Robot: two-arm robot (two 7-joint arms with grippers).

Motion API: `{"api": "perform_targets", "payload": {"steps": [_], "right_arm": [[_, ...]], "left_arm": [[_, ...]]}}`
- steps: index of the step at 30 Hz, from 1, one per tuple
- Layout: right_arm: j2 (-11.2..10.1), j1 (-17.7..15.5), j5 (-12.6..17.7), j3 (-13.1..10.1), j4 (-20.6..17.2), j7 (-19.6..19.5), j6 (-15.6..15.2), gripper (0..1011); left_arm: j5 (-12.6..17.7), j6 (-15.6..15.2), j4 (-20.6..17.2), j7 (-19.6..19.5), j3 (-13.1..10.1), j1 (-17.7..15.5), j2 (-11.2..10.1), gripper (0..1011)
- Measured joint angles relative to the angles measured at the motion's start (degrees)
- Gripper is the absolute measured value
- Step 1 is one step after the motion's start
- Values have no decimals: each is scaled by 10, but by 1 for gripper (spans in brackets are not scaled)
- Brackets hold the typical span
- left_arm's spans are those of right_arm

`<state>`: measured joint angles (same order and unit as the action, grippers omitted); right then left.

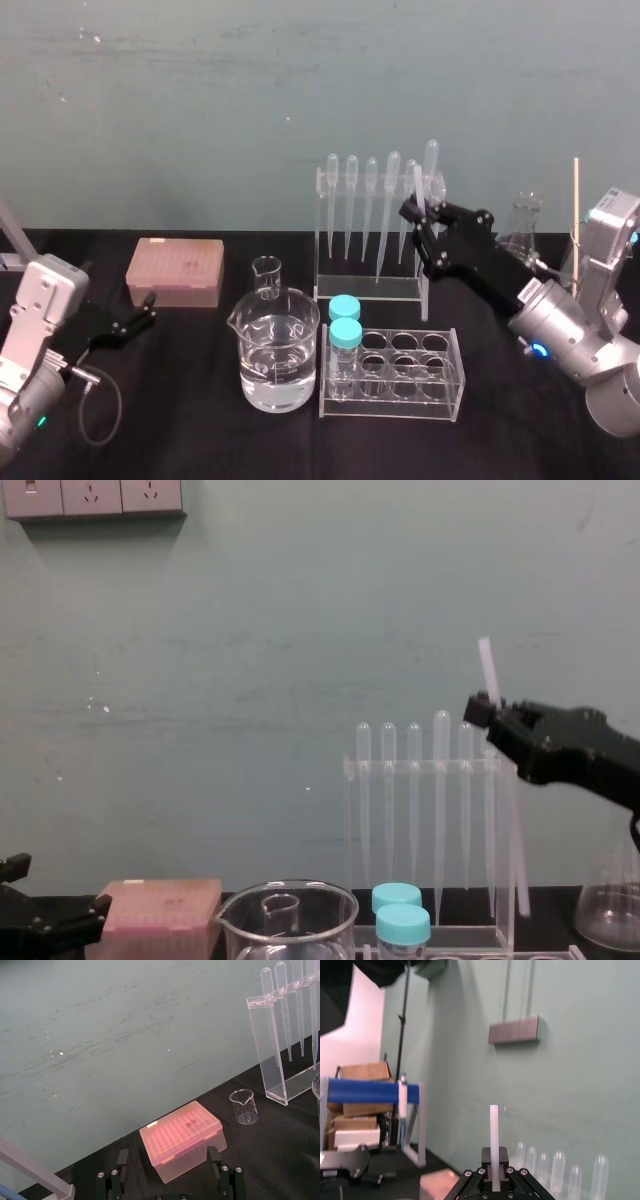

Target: Pick up the stirring rod with one hand, then place it down.

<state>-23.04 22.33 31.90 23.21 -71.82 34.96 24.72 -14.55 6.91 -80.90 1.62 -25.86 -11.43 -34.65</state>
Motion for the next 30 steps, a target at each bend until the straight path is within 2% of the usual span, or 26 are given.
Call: {"api": "perform_targets", "payload": {"steps": [4, 7, 14, 21, 30], "right_arm": [[8, 9, 1, -7, 11, 21, 32, 70], [13, 12, 13, -14, 26, 46, 47, 70], [14, 1, 35, -26, 42, 78, 50, 70], [15, -9, 31, -38, 45, 76, 50, 70], [15, -8, 31, -37, 45, 76, 50, 70]], "left_arm": [[0, 0, 0, 0, 0, 0, 0, 1000], [0, 0, 0, 0, 0, 0, 0, 1000], [0, 0, 0, 0, 0, 0, 0, 1000], [0, 0, 0, 0, 0, 0, 0, 1000], [0, 0, 0, 0, 0, 0, 0, 1000]]}}
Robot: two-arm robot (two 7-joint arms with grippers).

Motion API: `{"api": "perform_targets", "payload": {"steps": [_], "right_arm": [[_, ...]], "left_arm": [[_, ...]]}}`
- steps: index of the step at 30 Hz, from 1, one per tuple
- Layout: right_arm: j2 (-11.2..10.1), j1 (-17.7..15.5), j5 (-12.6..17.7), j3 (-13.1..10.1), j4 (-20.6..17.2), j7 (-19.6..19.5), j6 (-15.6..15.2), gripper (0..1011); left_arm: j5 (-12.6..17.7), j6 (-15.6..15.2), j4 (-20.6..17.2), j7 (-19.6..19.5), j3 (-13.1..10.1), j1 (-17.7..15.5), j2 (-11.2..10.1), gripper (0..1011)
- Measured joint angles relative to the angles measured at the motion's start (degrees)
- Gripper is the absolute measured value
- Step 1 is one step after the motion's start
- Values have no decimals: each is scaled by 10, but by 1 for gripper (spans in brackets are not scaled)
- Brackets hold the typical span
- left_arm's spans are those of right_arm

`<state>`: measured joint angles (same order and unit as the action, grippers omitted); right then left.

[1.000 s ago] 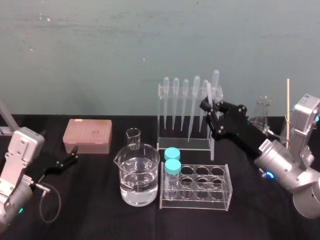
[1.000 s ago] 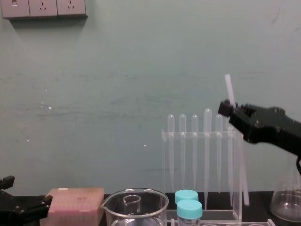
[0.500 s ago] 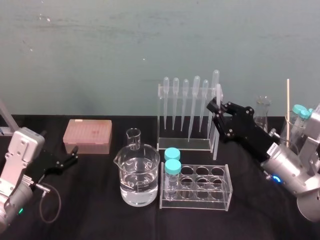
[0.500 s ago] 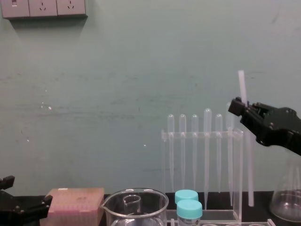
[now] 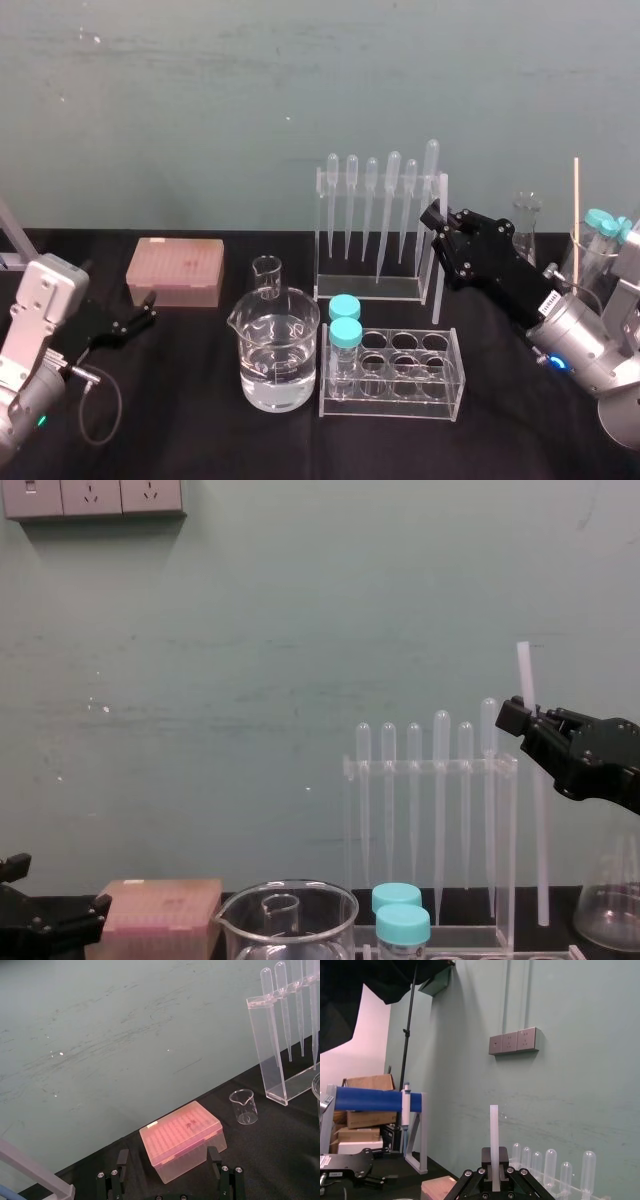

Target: Pick up the stirring rod with one hand, then place it down.

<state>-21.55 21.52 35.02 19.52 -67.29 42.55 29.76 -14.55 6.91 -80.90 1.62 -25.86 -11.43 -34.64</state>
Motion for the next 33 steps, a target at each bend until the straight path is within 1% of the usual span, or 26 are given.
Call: {"api": "perform_targets", "payload": {"steps": [33], "right_arm": [[0, 2, 1, 2, 0, 2, 1, 70]], "left_arm": [[0, 0, 0, 0, 0, 0, 0, 1000]]}}
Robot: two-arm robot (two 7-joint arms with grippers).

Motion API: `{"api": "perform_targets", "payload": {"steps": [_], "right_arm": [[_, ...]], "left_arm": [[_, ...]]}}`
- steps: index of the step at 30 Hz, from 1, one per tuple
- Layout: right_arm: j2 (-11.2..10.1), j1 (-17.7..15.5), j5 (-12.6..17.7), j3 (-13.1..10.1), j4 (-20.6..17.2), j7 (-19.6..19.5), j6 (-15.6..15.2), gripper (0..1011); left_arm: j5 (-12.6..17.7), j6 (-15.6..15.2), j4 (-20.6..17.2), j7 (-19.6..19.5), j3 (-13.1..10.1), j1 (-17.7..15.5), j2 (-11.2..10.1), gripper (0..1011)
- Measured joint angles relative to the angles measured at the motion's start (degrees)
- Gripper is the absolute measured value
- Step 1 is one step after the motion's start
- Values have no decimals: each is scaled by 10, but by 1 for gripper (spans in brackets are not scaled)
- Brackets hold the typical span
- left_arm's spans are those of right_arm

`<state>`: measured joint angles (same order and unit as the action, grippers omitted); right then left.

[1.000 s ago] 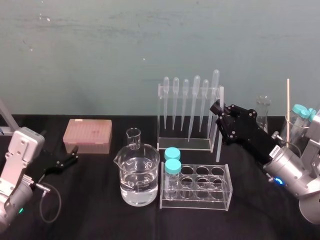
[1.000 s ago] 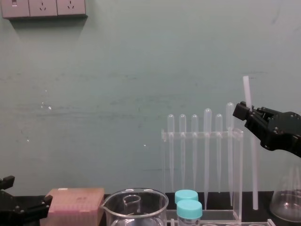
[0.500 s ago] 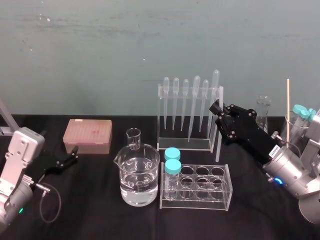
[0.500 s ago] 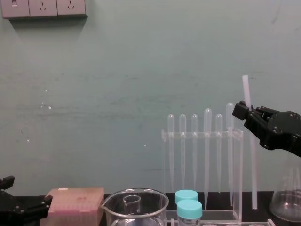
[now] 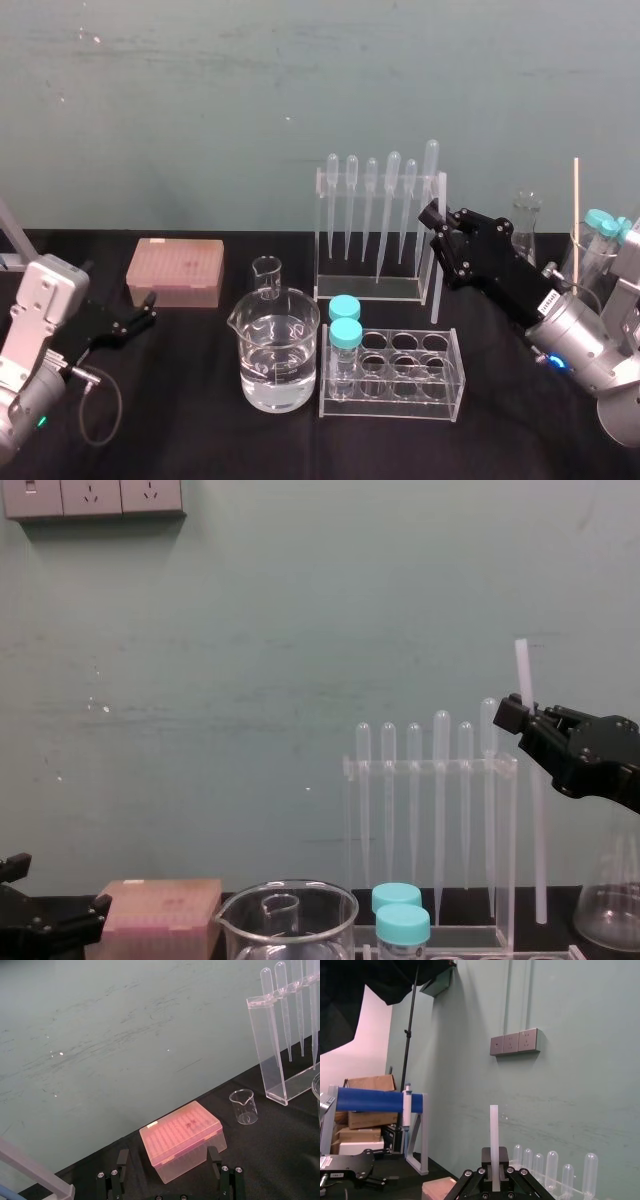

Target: Pick up the stirring rod with one hand, then place it down.

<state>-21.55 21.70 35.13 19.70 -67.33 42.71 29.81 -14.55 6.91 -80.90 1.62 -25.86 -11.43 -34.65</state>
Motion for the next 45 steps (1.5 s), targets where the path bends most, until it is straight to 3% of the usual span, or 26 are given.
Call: {"api": "perform_targets", "payload": {"steps": [45], "right_arm": [[0, 0, 0, 0, 0, 0, 0, 69]], "left_arm": [[0, 0, 0, 0, 0, 0, 0, 1000]]}}
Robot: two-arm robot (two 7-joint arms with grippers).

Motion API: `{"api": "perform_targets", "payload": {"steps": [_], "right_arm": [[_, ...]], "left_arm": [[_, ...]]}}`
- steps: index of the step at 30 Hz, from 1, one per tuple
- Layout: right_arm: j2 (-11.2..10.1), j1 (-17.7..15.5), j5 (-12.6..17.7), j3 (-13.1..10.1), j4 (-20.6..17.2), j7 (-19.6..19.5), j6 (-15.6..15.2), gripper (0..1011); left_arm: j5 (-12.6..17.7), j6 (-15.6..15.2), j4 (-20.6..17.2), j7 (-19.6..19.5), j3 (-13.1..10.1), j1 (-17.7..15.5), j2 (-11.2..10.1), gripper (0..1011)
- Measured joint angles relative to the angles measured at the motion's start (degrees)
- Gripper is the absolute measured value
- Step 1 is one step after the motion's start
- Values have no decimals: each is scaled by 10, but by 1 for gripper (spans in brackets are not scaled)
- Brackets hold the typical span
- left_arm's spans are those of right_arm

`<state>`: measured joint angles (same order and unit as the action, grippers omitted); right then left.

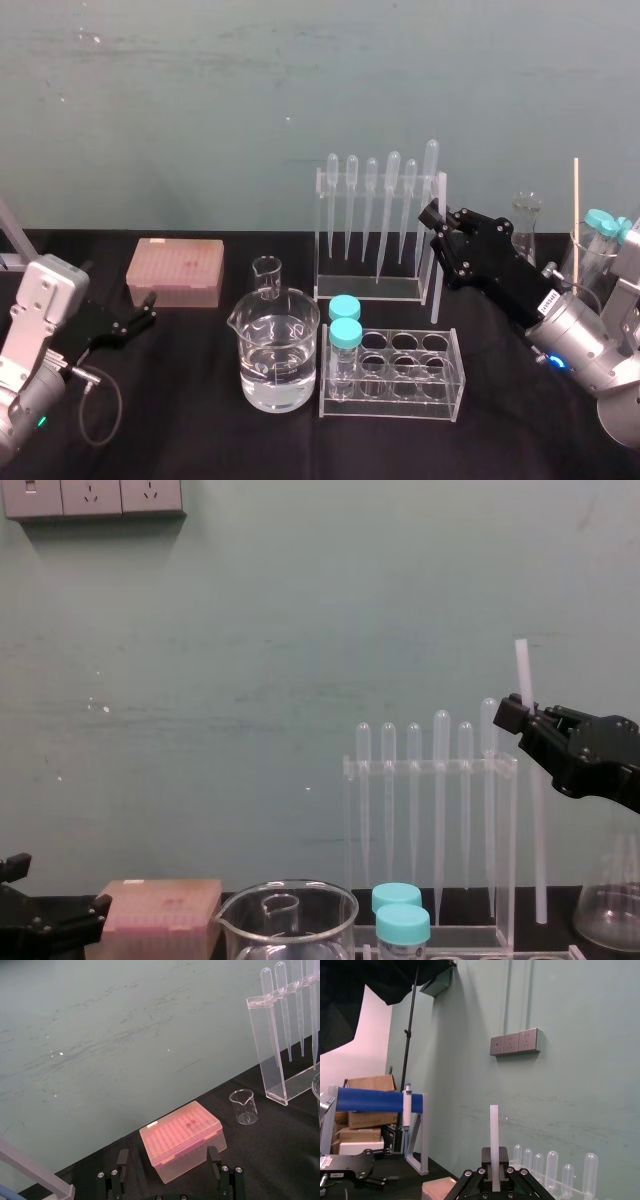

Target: Pick up the stirring rod with one hand, then place it down.

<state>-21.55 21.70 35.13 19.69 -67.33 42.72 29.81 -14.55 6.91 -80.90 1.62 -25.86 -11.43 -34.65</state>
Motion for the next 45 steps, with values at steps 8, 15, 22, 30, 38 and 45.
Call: {"api": "perform_targets", "payload": {"steps": [8, 15, 22, 30, 38, 45], "right_arm": [[0, 0, 0, 0, 0, 0, 0, 70], [0, 0, 0, 0, 0, 0, 0, 70], [0, 0, 0, 0, 0, 0, 0, 70], [-2, -7, -3, -8, -10, 10, -7, 70], [-15, -24, -14, -13, -39, 14, -31, 70], [-24, -32, -12, -2, -46, 34, -56, 70]], "left_arm": [[0, 0, 0, 0, 0, 0, 0, 1000], [0, 0, 0, 0, 0, 0, 0, 1000], [0, 0, 0, 0, 0, 0, 0, 1000], [0, 0, 0, 0, 0, 0, 0, 1000], [0, 0, 0, 0, 0, 0, 0, 1000], [0, 0, 0, 0, 0, 0, 0, 1000]]}}
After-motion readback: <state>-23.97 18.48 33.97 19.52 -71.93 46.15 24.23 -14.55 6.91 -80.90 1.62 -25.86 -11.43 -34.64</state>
